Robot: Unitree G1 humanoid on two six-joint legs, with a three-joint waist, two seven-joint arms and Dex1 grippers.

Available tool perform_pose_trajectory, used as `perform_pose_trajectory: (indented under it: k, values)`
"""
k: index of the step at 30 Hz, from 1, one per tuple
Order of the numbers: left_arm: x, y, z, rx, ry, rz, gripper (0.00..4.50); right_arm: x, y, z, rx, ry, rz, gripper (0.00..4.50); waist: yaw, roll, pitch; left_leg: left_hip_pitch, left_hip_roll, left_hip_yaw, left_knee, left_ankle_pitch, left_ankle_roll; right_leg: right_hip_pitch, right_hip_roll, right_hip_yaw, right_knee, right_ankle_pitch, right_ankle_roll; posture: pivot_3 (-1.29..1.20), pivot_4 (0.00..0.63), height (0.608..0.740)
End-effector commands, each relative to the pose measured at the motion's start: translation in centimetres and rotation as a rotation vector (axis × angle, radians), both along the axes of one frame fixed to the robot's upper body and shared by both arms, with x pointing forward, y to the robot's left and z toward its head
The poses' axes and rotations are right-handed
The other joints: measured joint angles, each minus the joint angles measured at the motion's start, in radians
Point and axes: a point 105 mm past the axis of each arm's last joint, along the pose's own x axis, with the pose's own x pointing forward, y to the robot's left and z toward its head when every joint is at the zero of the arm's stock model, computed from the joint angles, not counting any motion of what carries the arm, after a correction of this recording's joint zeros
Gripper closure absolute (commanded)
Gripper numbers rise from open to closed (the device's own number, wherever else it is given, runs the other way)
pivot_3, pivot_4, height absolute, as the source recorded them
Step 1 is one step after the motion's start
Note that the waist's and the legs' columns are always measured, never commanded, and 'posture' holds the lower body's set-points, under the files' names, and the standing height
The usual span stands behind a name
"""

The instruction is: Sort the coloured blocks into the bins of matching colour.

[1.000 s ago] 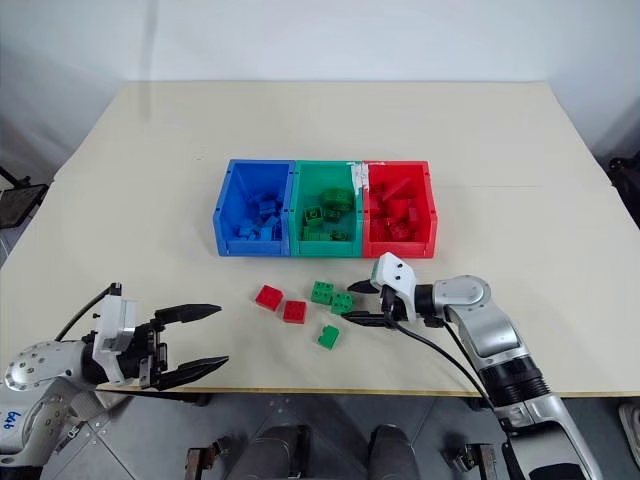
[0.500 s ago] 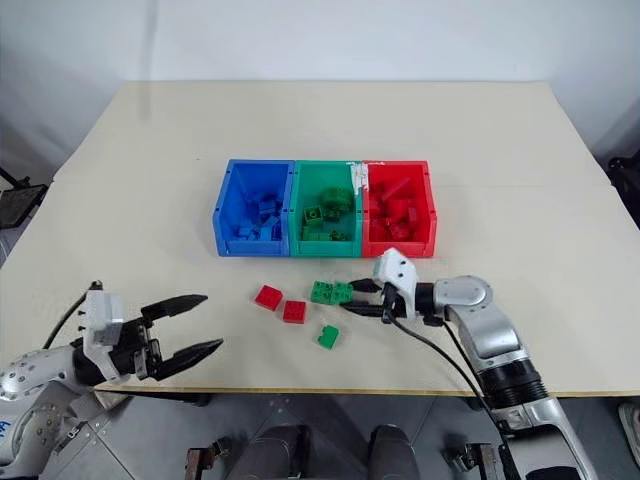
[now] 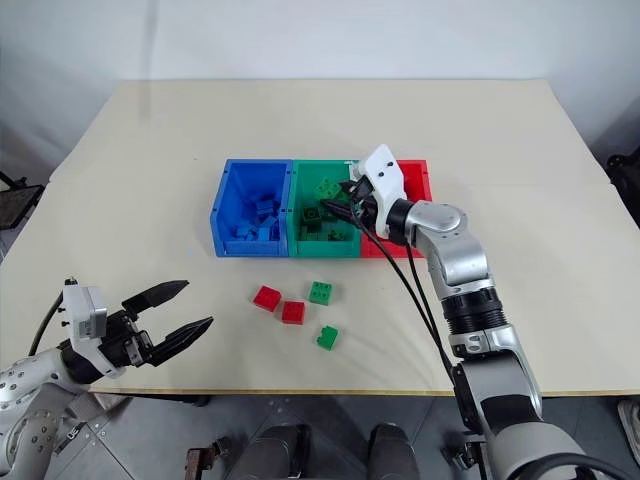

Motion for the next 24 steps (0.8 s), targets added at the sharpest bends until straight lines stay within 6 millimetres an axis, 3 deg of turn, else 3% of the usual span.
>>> perform_pose_trajectory:
  k: [1,3,7,13,17,20,24]
  values:
    - [0.0,-0.3,0.8,0.022,-0.031,-0.046,0.0,-0.5,-0.3,1.8,0.02,-0.081,0.033,0.61,-0.006,0.0,0.0,-0.003,0.0,0.0,0.001,0.0,0.0,-0.002,0.0,0.0,0.001,0.0,0.0,0.0,0.15,0.74]
    - [-0.2,-0.9,0.8,0.033,0.001,-0.118,0.0,-1.9,-1.5,2.1,0.046,-0.104,0.093,0.03,-0.01,0.0,0.0,-0.007,0.0,-0.001,0.004,0.0,0.0,-0.005,0.0,-0.001,0.002,0.0,0.0,0.0,0.15,0.74]
    - [0.5,-1.8,0.5,0.064,0.027,-0.203,0.0,-5.6,-5.0,1.8,0.066,-0.129,0.162,0.03,0.002,0.0,0.0,-0.007,0.0,-0.001,0.005,-0.001,0.002,-0.004,0.0,-0.001,0.002,0.0,0.0,0.0,0.15,0.74]
    - [2.6,-3.9,0.2,0.108,-0.009,-0.334,0.0,-11.3,-11.7,-1.4,-0.016,-0.066,0.089,0.03,0.018,0.0,0.0,-0.008,-0.001,0.0,0.011,-0.002,0.003,-0.003,0.0,-0.001,0.001,0.0,0.0,0.0,0.15,0.74]
    - [3.5,-4.8,-0.2,0.156,-0.025,-0.409,0.0,-14.5,-15.8,-4.6,-0.187,-0.051,0.041,0.03,0.019,0.0,0.0,-0.008,-0.003,0.002,0.014,-0.003,0.003,-0.001,0.001,-0.001,0.001,0.001,0.001,0.0,0.15,0.74]
    - [3.7,-4.9,-0.3,0.165,-0.03,-0.438,0.0,-15.9,-17.4,-6.2,-0.248,-0.009,0.041,0.03,0.007,0.0,0.0,-0.007,-0.002,0.005,0.014,-0.003,0.003,0.0,0.001,0.0,0.001,0.001,0.002,0.0,0.15,0.74]
    - [3.6,-4.6,-0.3,0.175,-0.024,-0.459,0.0,-15.9,-16.6,-6.5,-0.242,-0.01,0.079,0.03,0.002,0.0,0.0,-0.005,0.0,0.006,0.015,-0.002,0.003,0.0,0.001,0.0,0.002,0.001,0.001,0.0,0.15,0.74]
